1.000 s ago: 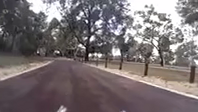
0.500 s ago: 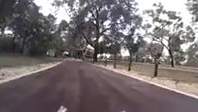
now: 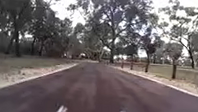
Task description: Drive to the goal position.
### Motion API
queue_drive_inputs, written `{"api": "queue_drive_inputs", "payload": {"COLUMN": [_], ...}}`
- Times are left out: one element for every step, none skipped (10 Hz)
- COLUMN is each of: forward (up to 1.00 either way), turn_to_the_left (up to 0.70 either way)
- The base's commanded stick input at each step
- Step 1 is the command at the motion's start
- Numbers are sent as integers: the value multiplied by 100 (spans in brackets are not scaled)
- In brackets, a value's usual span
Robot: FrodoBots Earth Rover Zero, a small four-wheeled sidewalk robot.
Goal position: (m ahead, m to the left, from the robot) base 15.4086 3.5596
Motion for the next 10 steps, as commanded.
{"api": "queue_drive_inputs", "payload": {"forward": [0,60,60,60,60,60,60,60,60,60], "turn_to_the_left": [0,0,0,0,0,0,0,0,0,0]}}
